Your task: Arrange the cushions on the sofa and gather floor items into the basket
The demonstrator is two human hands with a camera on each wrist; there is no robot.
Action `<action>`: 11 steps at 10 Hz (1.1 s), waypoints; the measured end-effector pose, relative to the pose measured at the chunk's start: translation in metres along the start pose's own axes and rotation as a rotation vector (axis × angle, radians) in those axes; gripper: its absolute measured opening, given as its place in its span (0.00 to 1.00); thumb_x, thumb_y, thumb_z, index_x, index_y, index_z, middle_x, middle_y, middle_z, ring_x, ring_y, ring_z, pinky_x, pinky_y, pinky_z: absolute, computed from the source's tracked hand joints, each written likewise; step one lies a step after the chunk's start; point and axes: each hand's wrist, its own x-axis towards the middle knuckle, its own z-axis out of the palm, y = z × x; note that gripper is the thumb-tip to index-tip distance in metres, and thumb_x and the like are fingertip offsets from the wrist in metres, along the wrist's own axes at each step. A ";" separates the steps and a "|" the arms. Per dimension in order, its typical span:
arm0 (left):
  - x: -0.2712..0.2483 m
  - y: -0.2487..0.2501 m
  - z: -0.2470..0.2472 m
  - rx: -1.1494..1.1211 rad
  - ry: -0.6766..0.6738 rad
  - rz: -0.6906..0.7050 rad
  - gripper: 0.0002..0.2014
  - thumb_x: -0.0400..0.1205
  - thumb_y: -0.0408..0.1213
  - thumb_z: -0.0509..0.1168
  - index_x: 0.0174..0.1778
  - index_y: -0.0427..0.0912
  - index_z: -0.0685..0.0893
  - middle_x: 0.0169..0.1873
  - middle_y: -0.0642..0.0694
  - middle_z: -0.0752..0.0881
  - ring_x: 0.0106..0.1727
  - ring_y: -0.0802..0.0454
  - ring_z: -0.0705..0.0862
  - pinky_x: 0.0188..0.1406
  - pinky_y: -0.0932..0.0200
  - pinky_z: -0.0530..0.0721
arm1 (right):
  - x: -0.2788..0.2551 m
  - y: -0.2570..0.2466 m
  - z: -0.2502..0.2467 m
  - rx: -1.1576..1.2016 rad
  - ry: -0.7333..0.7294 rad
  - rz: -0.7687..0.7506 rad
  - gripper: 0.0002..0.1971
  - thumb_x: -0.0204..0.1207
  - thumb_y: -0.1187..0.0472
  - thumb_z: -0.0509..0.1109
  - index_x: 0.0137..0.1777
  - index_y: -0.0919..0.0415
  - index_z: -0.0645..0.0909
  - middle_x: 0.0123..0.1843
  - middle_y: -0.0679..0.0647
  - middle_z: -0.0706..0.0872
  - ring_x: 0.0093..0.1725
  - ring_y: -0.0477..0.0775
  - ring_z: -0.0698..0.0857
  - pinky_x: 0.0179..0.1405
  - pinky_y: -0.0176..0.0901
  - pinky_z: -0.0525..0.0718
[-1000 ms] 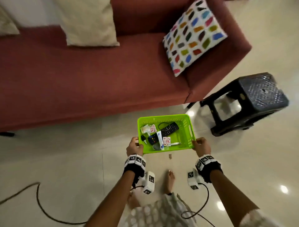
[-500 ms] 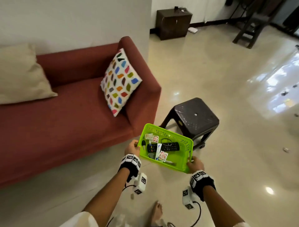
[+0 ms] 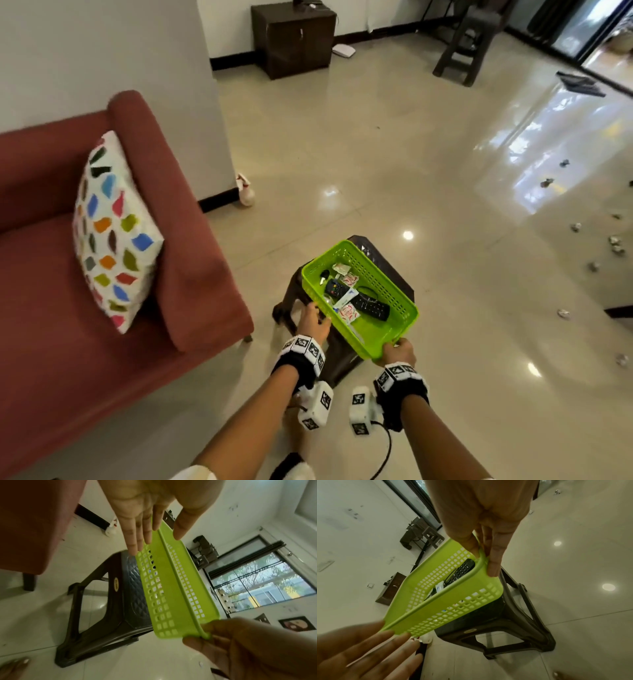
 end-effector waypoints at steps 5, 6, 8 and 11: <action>0.111 0.024 0.082 0.296 -0.191 0.012 0.33 0.85 0.41 0.57 0.83 0.42 0.49 0.84 0.40 0.49 0.82 0.42 0.62 0.77 0.51 0.67 | 0.124 -0.038 0.039 0.072 -0.060 0.187 0.13 0.73 0.70 0.65 0.57 0.68 0.75 0.56 0.70 0.84 0.45 0.65 0.83 0.54 0.53 0.85; 0.108 0.019 0.085 0.340 -0.205 0.006 0.35 0.84 0.42 0.58 0.83 0.44 0.45 0.84 0.42 0.48 0.80 0.41 0.65 0.76 0.49 0.70 | 0.127 -0.033 0.036 0.035 -0.138 0.170 0.09 0.75 0.71 0.65 0.53 0.67 0.72 0.47 0.62 0.79 0.27 0.55 0.76 0.23 0.20 0.77; 0.082 0.021 0.076 0.377 -0.201 0.007 0.34 0.85 0.41 0.57 0.83 0.40 0.47 0.84 0.41 0.52 0.83 0.44 0.58 0.83 0.51 0.60 | 0.211 0.039 0.066 -0.029 -0.238 0.064 0.18 0.55 0.54 0.72 0.44 0.60 0.79 0.44 0.64 0.86 0.41 0.65 0.84 0.51 0.54 0.89; -0.014 0.004 0.024 0.287 -0.095 -0.061 0.29 0.85 0.39 0.56 0.81 0.41 0.56 0.81 0.40 0.64 0.80 0.44 0.67 0.80 0.53 0.66 | 0.105 -0.039 0.002 -0.282 -0.255 -0.195 0.17 0.74 0.72 0.65 0.62 0.77 0.76 0.60 0.71 0.83 0.62 0.61 0.81 0.51 0.48 0.72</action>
